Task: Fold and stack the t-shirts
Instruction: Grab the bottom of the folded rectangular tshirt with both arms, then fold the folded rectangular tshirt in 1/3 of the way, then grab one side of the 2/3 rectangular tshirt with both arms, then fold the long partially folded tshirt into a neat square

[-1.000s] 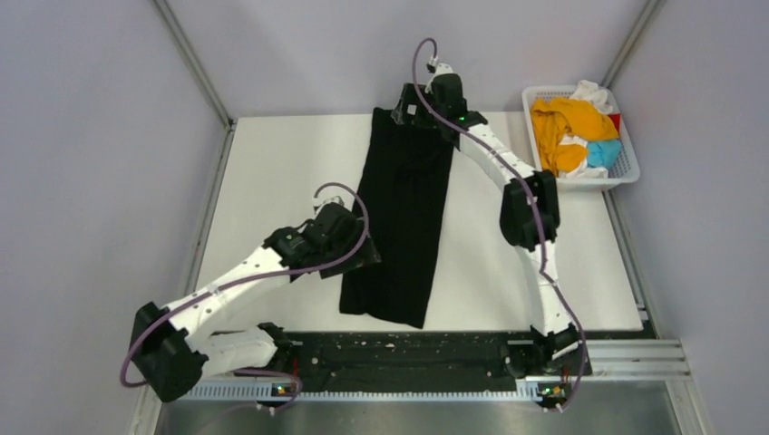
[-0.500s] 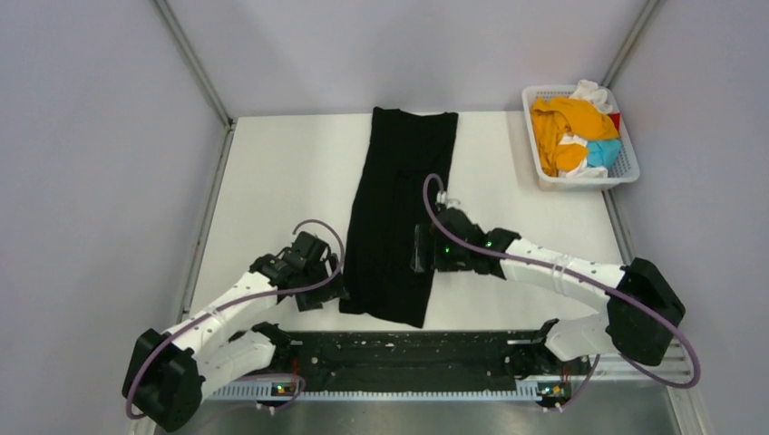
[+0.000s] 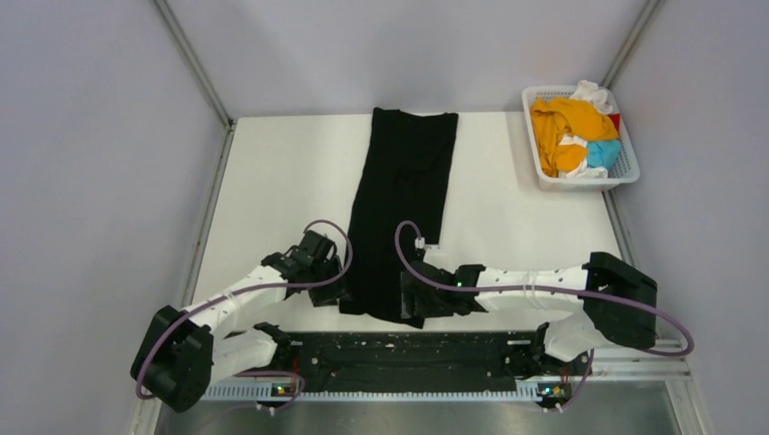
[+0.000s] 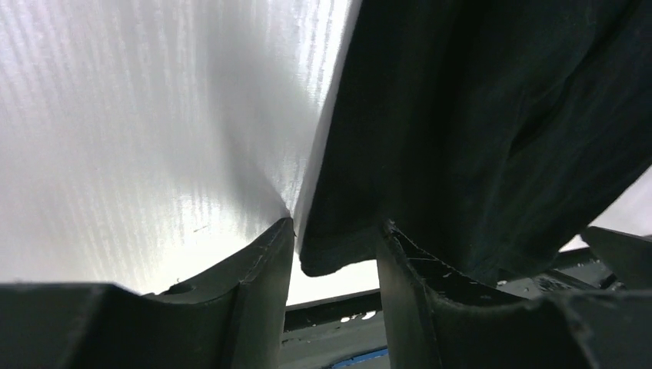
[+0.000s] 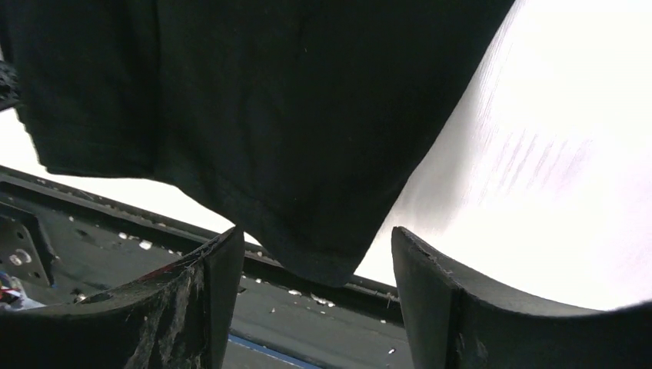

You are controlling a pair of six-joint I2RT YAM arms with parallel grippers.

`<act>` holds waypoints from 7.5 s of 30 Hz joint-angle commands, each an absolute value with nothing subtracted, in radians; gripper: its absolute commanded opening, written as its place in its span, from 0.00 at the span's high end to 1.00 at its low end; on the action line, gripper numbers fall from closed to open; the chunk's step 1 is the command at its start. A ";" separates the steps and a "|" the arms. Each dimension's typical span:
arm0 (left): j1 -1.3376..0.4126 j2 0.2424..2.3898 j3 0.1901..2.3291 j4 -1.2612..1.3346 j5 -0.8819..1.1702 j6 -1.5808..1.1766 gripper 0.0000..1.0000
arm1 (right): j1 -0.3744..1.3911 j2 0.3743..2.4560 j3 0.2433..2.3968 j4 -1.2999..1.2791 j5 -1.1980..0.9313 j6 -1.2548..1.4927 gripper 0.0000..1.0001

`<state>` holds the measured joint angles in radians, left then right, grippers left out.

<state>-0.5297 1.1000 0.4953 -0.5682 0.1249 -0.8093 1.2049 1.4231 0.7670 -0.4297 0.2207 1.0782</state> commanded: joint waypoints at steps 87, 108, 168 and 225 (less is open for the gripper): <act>-0.268 2.044 1.733 -0.569 0.235 -0.502 1.00 | 0.427 1.748 1.211 -0.133 -0.175 0.509 1.00; -0.227 2.153 1.945 -0.595 0.303 -0.502 0.01 | 0.377 1.816 1.359 -0.165 0.036 0.403 0.21; -0.222 1.867 1.148 -0.489 0.196 -0.645 0.83 | 0.686 1.560 0.965 -0.247 -0.093 -0.064 0.12; -0.221 1.339 1.130 -0.754 0.109 -0.653 1.00 | 0.752 1.554 1.218 -0.493 -0.889 -0.080 1.00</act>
<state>-0.2222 1.4281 1.0718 -0.7025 0.1673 -0.6563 0.7948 1.6093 1.1683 -0.5087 -0.6373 -0.1570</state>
